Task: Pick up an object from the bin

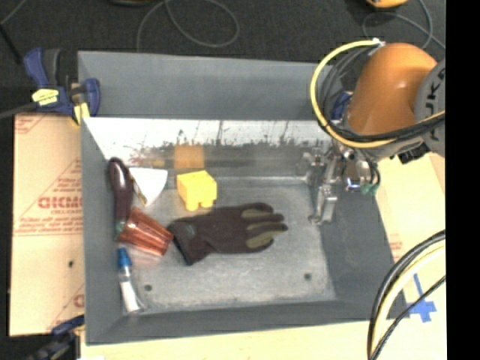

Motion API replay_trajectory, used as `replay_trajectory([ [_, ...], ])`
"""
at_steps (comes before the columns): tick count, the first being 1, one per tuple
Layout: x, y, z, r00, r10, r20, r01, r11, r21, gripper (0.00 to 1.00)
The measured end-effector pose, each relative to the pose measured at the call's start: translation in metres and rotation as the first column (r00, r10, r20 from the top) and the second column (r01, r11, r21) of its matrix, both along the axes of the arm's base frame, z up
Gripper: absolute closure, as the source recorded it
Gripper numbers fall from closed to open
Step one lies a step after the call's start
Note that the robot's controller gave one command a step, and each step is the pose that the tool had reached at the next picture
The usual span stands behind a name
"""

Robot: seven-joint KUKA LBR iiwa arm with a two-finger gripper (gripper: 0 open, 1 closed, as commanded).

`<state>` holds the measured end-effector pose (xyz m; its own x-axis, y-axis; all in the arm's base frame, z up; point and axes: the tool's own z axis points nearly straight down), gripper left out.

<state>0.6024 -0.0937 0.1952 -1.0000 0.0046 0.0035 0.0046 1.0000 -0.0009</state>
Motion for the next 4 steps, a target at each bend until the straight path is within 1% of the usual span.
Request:
replay_trajectory([
  [1, 0.001, 0.000, 0.005, 1.000, 0.001, 0.008, -0.001, 1.000, -0.001, 0.00],
  [2, 0.022, 0.021, -0.023, 0.999, 0.037, 0.017, -0.037, 0.999, -0.006, 0.00],
  [3, 0.016, 0.050, -0.074, 0.984, 0.177, 0.010, -0.177, 0.984, -0.002, 0.00],
  [4, -0.002, 0.048, -0.095, 0.993, 0.117, 0.013, -0.117, 0.993, -0.002, 0.00],
])
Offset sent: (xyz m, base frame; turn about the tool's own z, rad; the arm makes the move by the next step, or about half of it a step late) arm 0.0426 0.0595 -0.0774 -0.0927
